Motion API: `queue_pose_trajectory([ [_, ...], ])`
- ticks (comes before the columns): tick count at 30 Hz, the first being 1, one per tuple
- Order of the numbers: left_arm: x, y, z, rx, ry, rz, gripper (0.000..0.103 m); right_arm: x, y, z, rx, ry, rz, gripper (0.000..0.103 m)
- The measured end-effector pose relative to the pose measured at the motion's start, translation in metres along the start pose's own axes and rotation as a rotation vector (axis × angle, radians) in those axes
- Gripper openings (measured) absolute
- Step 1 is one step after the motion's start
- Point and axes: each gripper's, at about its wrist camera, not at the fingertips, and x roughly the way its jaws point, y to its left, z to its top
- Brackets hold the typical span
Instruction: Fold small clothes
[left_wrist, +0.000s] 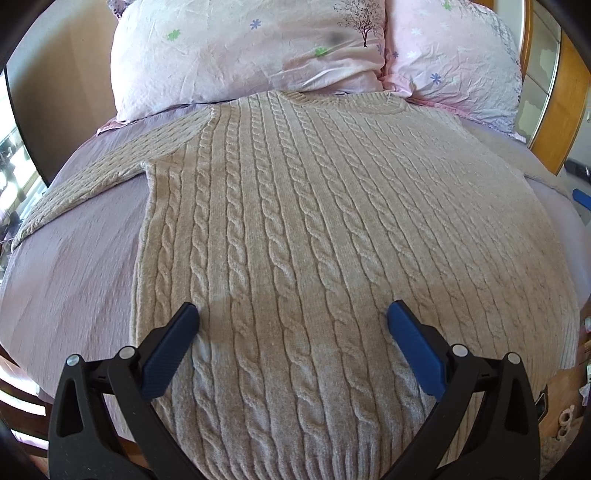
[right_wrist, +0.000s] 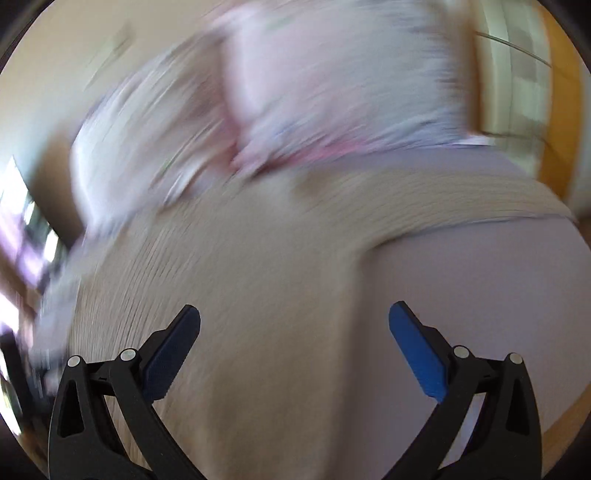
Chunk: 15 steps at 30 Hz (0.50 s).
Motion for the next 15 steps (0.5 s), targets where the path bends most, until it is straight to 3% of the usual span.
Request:
queue_pose_trajectory([
  [2, -0.003, 0.01, 0.006, -0.047, -0.024, -0.045, 0.101, 0.006, -0.065, 0.035, 0.194, -0.045, -0.094, 0.087],
  [3, -0.006, 0.014, 0.008, -0.07, -0.039, -0.07, 0.101, 0.01, -0.093, 0.047, 0.277, -0.056, -0.123, 0.069],
  [4, -0.009, 0.021, 0.011, -0.106, -0.067, -0.109, 0.101, 0.018, -0.133, 0.062, 0.397, -0.06, -0.157, 0.062],
  [7, -0.018, 0.042, 0.02, -0.192, -0.163, -0.158, 0.101, 0.034, -0.194, 0.076, 0.597, -0.06, -0.201, 0.054],
  [10, -0.029, 0.06, 0.023, -0.224, -0.287, -0.194, 0.101, 0.045, -0.223, 0.077, 0.692, -0.045, -0.233, 0.047],
  [11, -0.031, 0.066, 0.026, -0.233, -0.313, -0.169, 0.101, 0.051, -0.233, 0.076, 0.726, -0.04, -0.246, 0.047],
  [15, -0.032, 0.089, 0.034, -0.266, -0.326, -0.037, 0.101, 0.062, -0.246, 0.077, 0.754, -0.07, -0.281, 0.024],
])
